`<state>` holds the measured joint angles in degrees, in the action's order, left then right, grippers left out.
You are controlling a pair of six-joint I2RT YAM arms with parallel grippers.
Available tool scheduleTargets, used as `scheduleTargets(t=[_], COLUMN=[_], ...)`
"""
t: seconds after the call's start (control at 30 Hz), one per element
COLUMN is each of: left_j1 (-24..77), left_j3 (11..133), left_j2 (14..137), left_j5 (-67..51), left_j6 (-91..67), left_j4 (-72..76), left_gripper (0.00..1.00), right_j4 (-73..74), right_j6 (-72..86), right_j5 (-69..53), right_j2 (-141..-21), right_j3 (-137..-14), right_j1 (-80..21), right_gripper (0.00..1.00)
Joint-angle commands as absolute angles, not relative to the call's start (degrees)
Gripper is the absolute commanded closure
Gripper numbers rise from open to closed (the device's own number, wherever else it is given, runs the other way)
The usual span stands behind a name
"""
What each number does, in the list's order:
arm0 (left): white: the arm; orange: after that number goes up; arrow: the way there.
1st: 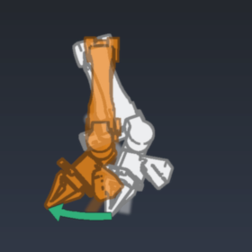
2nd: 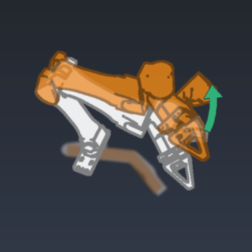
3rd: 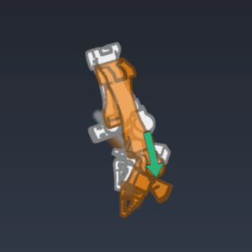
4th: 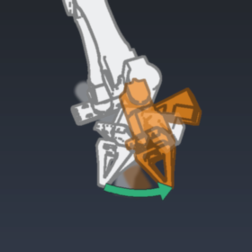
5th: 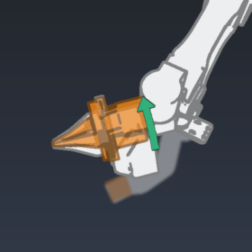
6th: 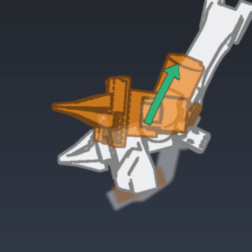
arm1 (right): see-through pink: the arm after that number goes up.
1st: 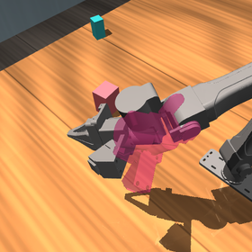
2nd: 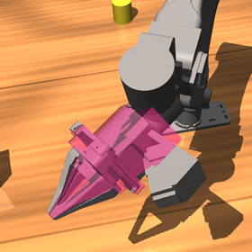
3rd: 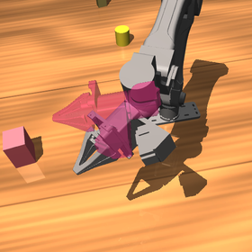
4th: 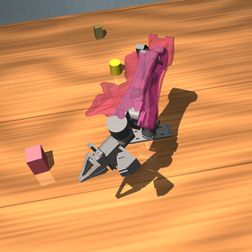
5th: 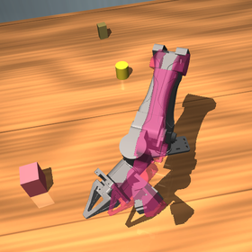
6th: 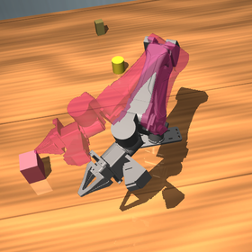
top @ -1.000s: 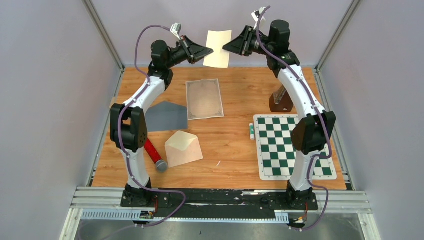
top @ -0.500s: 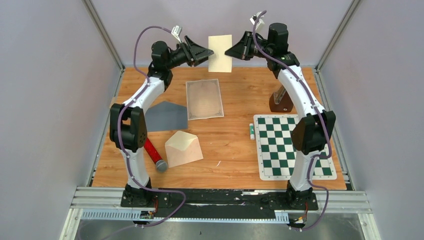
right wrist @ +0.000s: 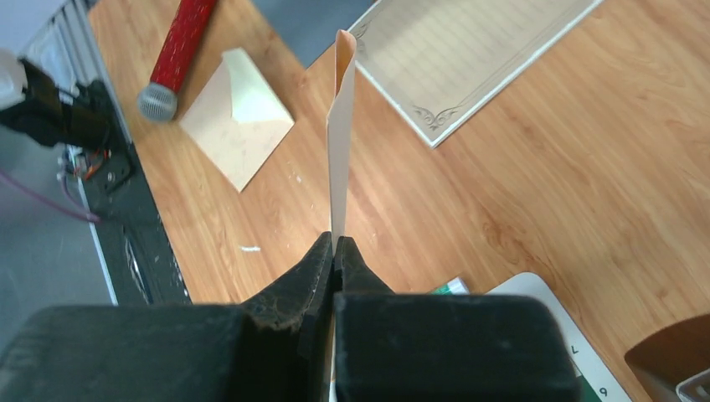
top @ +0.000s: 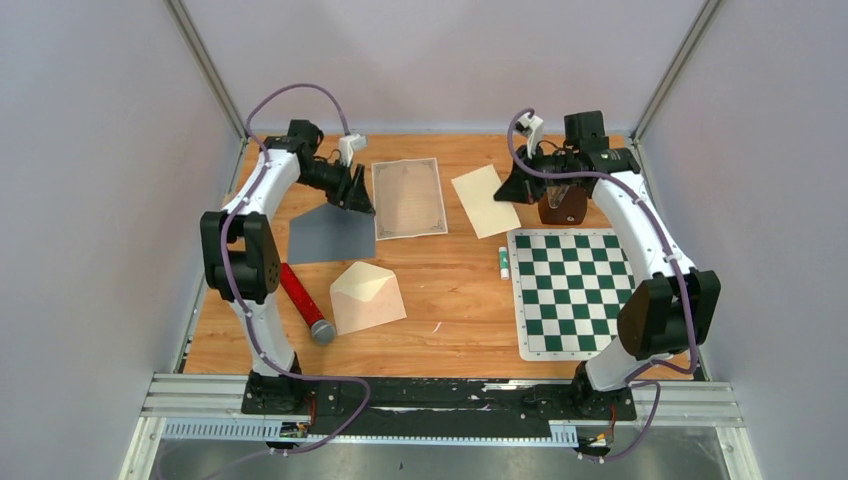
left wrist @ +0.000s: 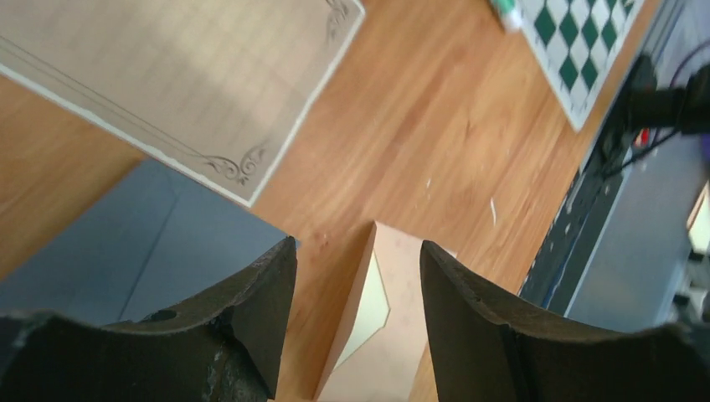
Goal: Place the letter into the envelope and seal it
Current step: Fold the letter, then pick up the envelope from the center of the board.
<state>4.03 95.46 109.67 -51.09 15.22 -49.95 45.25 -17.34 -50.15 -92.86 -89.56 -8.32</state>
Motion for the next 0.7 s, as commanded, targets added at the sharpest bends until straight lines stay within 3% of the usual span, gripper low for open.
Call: scheduleTargets(t=[0.0,0.13,0.33,0.67], left_j1=[5.06,6.41,8.17,9.81], left_j3=[99.76,102.75,95.61,89.05], left_j2=[114.55,116.84,112.73,111.22], left_j5=[-50.85,-48.51,-40.31,-37.86], left_j6=[45.3,55.05,57.52,56.45], left_j4=[-77.31,-85.4,-79.26,-74.11], left_gripper=[0.36,0.33,0.31,0.39], right_j4=[52.78,55.63,55.7,55.72], right_j6=[-32.55,-34.34,-34.03,-34.4], right_j5=[-52.6,-51.62,-51.42,-51.19], right_j2=[-89.2,-89.6,-88.78,-89.48], right_j3=[-87.73,-87.67,-87.19,-89.07], right_j1=[-10.56,-11.26,-11.25,-11.7], right_gripper=[1.0,1.0,1.0,1.0])
